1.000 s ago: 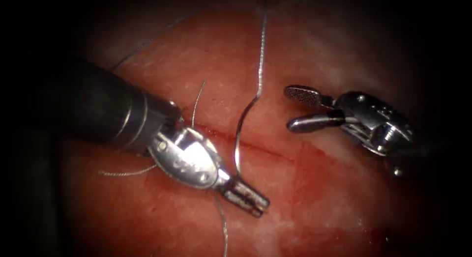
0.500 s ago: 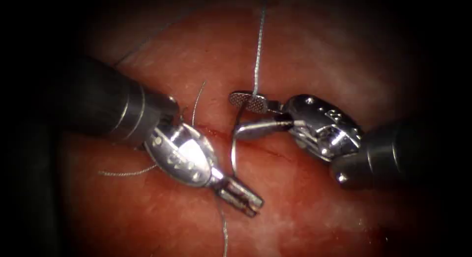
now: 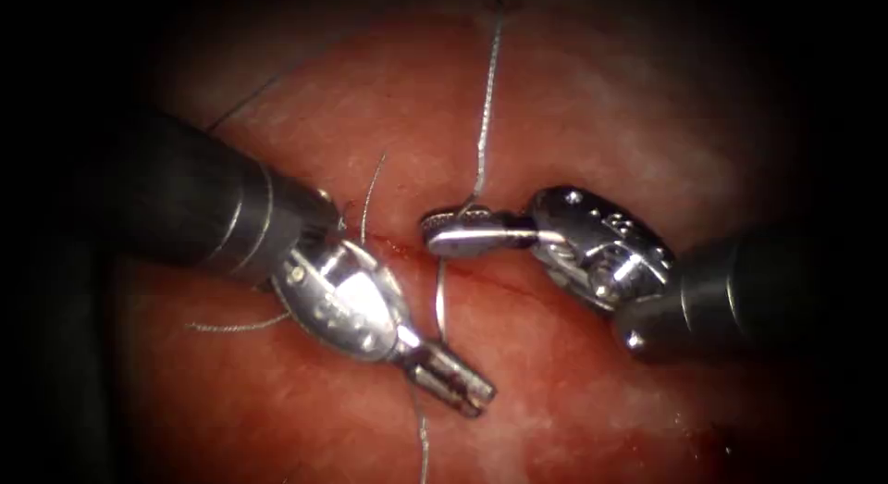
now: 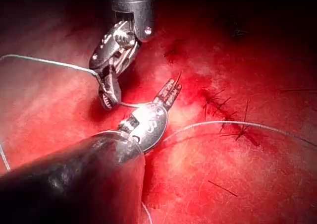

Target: Wound Closure

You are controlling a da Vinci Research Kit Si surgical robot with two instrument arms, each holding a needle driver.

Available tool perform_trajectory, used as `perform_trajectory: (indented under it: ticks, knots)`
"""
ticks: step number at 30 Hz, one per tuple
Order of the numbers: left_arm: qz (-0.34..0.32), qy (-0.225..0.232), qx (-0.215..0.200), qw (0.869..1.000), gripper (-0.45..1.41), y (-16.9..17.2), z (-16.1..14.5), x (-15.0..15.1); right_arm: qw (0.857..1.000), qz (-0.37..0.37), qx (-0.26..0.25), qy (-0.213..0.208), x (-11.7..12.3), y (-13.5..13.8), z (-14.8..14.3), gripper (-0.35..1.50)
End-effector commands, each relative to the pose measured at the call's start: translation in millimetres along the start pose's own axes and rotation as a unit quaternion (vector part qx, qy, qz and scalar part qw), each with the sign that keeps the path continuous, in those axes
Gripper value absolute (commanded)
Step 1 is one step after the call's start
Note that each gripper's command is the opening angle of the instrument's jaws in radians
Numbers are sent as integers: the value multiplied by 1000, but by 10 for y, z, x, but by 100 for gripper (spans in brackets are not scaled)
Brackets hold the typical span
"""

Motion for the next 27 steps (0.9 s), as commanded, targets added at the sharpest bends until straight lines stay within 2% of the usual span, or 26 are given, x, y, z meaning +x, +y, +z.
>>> perform_trajectory:
  ticks: [1, 2, 3, 4, 5, 7, 8, 12, 15, 20, 24, 27]
  knots:
    - [-3, 2, -1, 1000, -6, 8, 9, -2, 1000, -3, -5, 2, -10, -1, 3, -35]
    - [-12, -4, 4, 1000, 24, 8, 8, -1, 1000, -6, -10, 2, -9, 0, 2, -35]
    - [-27, -10, 15, 999, 46, 7, 8, 0, 1000, -5, -16, 2, -8, 1, 1, -35]
    - [-58, -19, 40, 997, 72, 5, 5, 2, 999, -6, -39, 0, -5, 3, -4, -35]
    - [-77, -28, 61, 995, 83, 6, 0, 5, 998, -7, -61, -14, -2, 3, -8, -35]
    - [-80, -45, 78, 993, 86, 9, -5, 7, 996, -6, -89, -25, 1, 3, -13, -35]
    - [-86, -77, 104, 988, 91, 14, -10, 9, 992, -7, -115, -45, 4, 3, -17, -35]
    - [-104, -169, 169, 965, 91, 32, -25, 8, 977, 63, -181, -89, 5, 5, -13, -35]
    - [-101, -191, 190, 958, 84, 29, -30, 5, 976, 82, -180, -95, 5, 5, -12, -35]
    - [-95, -164, 231, 954, 61, 24, -32, -6, 973, 108, -182, -92, 5, 5, -12, -35]
    - [-79, -155, 247, 953, 59, 23, -36, -9, 971, 136, -181, -76, 5, 4, -11, -35]
    - [-67, -125, 274, 951, 44, 21, -37, -8, 972, 145, -174, -67, 4, 3, -6, -35]
